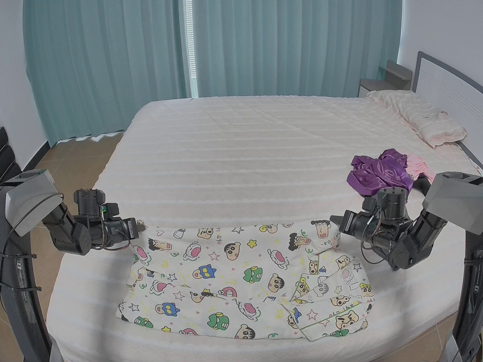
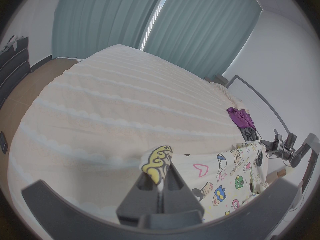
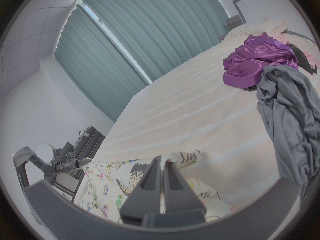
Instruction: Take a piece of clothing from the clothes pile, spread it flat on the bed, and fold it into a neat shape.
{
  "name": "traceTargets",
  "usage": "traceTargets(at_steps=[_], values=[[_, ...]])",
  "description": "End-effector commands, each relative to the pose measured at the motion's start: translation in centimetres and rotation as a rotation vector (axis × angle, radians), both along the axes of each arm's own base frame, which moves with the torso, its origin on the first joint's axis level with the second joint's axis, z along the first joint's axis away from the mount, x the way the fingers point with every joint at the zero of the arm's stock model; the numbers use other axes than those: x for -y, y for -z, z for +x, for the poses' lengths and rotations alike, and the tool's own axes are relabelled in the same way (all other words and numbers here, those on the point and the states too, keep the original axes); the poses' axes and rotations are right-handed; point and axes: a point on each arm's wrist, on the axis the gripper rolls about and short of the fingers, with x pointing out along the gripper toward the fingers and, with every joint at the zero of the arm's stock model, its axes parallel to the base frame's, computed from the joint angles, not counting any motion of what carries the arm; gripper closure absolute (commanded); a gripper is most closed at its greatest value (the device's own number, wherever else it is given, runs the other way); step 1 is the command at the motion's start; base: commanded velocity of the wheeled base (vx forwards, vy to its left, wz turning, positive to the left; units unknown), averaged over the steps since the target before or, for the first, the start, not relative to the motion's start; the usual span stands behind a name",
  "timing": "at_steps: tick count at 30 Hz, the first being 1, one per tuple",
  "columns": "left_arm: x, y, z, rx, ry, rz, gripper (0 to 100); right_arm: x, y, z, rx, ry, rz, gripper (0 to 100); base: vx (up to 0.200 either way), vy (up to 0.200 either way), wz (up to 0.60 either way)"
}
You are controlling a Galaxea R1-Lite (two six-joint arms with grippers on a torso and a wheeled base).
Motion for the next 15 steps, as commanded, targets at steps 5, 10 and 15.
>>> traceTargets(at_steps=[5,10,15], values=[[0.3,1.7,-3.7,-0.013,0.036,0.030,100,0.9,2.1,-4.6,-0.038,-0.081,-0.072,100,0.000,0.000,0.00],[0.5,2.9,-5.6,-0.046,0.089,0.053,100,1.2,3.1,-6.1,-0.087,-0.115,-0.089,100,0.000,0.000,0.00],[0.6,4.0,-6.9,-0.077,0.121,0.079,100,1.2,4.2,-7.9,-0.132,-0.151,-0.136,100,0.000,0.000,0.00]])
